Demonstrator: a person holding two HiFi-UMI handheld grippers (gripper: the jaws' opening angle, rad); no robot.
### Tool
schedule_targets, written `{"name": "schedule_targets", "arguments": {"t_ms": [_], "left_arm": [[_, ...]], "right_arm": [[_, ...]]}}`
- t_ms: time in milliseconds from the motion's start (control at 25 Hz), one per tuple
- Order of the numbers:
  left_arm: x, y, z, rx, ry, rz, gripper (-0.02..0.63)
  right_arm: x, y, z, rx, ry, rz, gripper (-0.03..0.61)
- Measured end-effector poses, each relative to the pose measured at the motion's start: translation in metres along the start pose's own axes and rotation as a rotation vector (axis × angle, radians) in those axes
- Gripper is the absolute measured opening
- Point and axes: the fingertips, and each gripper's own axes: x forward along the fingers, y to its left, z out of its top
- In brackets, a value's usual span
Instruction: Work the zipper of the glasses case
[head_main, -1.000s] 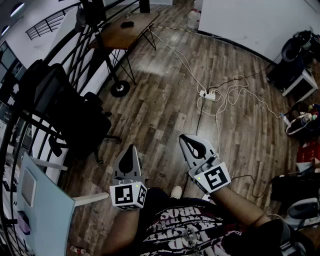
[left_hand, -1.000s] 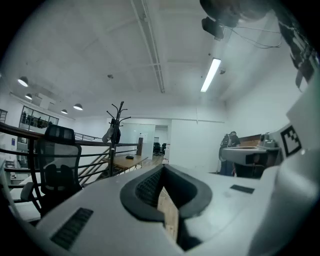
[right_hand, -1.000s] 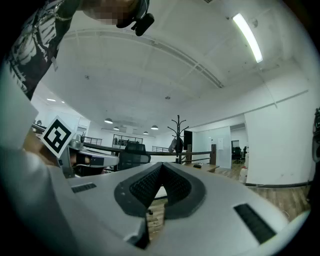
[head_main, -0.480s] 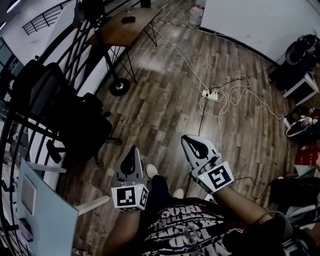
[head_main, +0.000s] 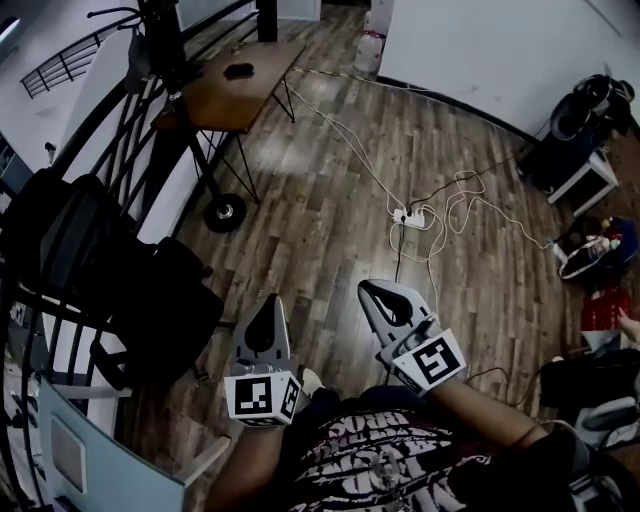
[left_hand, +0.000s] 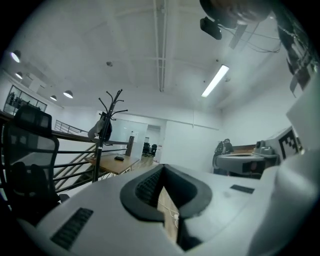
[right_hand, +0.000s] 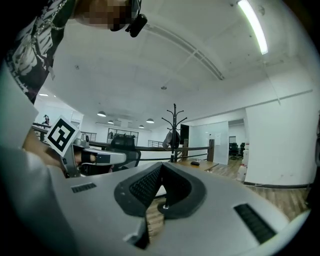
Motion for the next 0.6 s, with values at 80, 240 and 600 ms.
{"name": "schedule_targets", "arguments": {"t_ms": [80, 240, 600], "left_arm": [[0.013, 0.001, 0.001, 0.002, -0.005, -0.039, 0.006], [0.034, 0.001, -0.004, -0.021, 0.005, -0.085, 0.006], [0.077, 0.016, -0.011, -0.03, 0.018, -0.075, 0.006]], "right_arm": [[0.011, -0.007, 0.001, -0.013, 0.016, -0.038, -0.002], [0.016, -0.027, -0.002, -0.045, 0.069, -0.109, -0.002], [0.037, -0.053, -0.011, -0.01, 0.058, -0.1, -0.002]]}}
